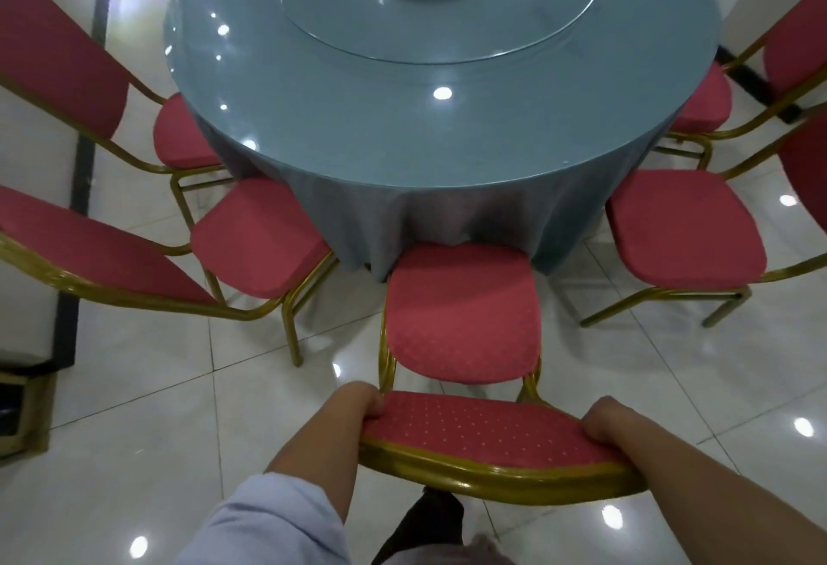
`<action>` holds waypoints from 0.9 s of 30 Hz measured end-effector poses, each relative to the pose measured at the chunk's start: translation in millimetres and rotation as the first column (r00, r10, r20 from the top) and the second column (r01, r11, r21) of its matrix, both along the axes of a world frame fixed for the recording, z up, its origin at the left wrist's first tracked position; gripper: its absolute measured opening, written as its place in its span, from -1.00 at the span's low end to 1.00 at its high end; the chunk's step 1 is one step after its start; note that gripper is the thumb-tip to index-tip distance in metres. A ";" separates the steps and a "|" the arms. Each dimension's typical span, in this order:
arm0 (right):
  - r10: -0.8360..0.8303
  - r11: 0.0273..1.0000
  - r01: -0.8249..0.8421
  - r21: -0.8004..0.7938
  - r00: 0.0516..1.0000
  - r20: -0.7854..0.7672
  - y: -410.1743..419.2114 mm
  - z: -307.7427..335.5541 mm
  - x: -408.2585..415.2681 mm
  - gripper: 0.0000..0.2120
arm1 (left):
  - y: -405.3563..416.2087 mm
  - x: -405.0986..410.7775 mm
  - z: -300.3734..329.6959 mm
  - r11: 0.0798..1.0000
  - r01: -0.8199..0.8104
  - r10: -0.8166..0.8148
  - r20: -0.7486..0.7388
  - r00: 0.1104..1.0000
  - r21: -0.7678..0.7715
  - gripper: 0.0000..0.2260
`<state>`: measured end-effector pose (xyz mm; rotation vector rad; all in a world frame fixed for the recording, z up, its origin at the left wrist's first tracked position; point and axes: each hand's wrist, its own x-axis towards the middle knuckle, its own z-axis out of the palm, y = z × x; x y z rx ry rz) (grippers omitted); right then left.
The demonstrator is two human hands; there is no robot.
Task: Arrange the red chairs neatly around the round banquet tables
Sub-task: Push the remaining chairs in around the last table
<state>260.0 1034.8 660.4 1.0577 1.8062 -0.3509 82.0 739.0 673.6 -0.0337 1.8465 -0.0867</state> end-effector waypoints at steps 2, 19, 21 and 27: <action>0.016 1.000 -0.016 0.000 1.000 -0.008 7.1 4.8 -25.9 -0.81 | 6.3 -23.5 -0.6 1.000 0.002 -0.001 -0.015 1.000 0.021 -0.67; -0.326 0.938 0.296 -0.178 0.930 -0.173 18.7 37.9 -83.0 -0.72 | -3.2 -72.0 7.1 0.837 -0.520 0.503 0.133 0.854 0.168 -0.78; -0.317 0.945 0.265 -0.191 0.886 -0.339 18.4 53.7 -75.3 -0.66 | -20.2 -61.5 18.1 0.717 -0.662 0.634 0.190 0.750 0.220 -0.75; -0.303 0.835 -0.059 -0.547 0.780 -0.547 -25.8 141.5 -41.3 -0.63 | -70.4 -26.4 51.5 0.609 -0.490 0.474 0.208 0.855 0.624 -0.39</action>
